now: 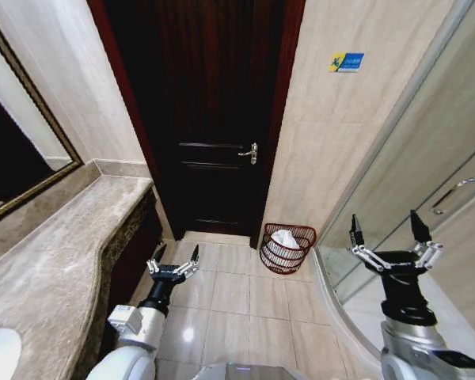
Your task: Discard the used towel into the hamper.
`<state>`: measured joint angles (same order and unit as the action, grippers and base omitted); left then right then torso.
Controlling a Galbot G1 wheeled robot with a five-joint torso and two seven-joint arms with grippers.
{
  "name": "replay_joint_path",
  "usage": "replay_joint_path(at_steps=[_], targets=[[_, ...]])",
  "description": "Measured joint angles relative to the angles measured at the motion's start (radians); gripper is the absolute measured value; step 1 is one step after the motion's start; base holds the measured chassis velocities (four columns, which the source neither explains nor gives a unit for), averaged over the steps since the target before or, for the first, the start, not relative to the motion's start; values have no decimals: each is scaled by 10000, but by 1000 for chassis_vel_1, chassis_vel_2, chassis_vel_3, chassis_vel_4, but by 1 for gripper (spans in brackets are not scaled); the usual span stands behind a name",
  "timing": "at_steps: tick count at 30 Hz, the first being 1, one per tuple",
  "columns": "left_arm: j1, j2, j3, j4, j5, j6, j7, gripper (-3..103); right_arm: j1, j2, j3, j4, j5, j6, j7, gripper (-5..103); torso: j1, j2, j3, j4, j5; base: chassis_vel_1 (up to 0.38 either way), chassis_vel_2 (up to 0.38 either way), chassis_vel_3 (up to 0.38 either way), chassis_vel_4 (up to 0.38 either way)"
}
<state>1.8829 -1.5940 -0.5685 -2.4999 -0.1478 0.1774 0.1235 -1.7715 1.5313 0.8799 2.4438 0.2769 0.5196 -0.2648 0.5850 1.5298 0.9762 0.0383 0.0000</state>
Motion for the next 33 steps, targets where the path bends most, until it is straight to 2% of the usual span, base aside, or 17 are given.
replay_joint_path(at_steps=[7,9,12,33], targets=[[0,0,0,0,0,0,0,100,2,-4,169,-47,104,23,131,100,1,-1,1,0,-1,0,0,0,0],[0,0,0,0,0,0,0,100,-58,61,296,-165,91,79,588,100,0,0,0,0,-1,-40,-56,-62,-63],[0,0,0,0,0,0,0,100,-114,75,325,-183,86,48,845,100,-1,0,0,-1,0,-65,-71,-73,-64],[0,0,0,0,0,0,0,100,-160,121,333,-190,171,20,930,100,-1,0,0,0,1,-108,-110,-104,-106]])
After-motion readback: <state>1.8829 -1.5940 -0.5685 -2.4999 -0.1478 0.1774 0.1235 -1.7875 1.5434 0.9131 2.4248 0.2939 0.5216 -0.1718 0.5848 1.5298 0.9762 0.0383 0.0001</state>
